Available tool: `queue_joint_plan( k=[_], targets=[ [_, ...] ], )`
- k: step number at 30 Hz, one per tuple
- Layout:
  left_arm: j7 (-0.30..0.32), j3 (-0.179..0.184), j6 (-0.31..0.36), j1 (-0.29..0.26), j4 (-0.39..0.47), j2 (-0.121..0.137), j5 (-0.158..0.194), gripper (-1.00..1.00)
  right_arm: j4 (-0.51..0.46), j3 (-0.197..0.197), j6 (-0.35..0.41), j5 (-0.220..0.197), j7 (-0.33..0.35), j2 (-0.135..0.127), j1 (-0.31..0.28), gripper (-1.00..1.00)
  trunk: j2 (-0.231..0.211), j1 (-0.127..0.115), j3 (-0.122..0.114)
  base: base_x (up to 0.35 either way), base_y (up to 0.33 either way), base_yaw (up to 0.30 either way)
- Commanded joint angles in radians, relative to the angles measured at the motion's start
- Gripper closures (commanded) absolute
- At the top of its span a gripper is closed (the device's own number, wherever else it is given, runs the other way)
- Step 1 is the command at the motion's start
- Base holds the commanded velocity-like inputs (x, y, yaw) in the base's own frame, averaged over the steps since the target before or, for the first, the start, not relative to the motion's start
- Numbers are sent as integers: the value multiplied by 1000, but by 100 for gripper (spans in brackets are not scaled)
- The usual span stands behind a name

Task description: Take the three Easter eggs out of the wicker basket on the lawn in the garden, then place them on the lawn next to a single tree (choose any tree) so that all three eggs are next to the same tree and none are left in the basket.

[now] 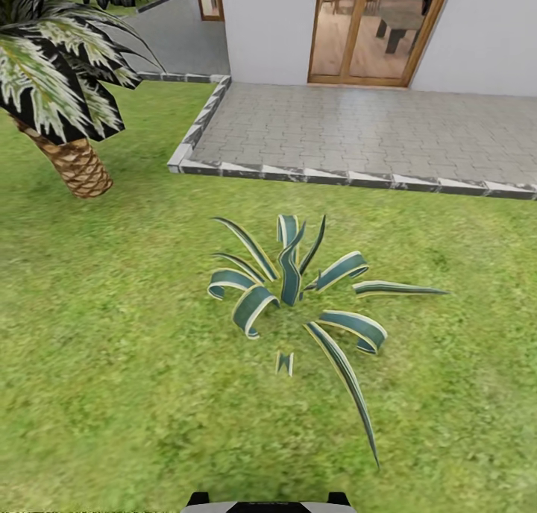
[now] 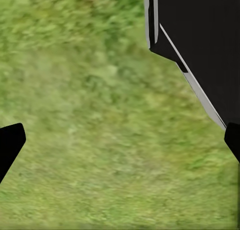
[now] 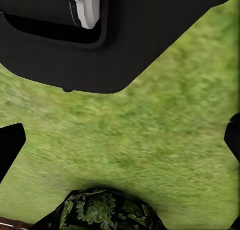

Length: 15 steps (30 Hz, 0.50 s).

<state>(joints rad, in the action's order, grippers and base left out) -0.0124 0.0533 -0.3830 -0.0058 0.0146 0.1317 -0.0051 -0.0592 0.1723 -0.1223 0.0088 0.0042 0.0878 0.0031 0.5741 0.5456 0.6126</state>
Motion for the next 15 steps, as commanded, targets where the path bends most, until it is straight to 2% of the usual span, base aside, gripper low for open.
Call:
queue_joint_plan(
  k=[1, 15],
  targets=[
    [-1, 5, -4, 0, -1, 0, -1, -100, -1, 3, -2, 1, 0, 0, 0, -100, 1, 0, 1, -26, -68, 39],
    [-1, 5, -4, 0, -1, 0, 0, -100, -1, 3, -2, 1, 0, 0, 0, -100, 1, 0, 1, -6, -126, 9]
  ],
)
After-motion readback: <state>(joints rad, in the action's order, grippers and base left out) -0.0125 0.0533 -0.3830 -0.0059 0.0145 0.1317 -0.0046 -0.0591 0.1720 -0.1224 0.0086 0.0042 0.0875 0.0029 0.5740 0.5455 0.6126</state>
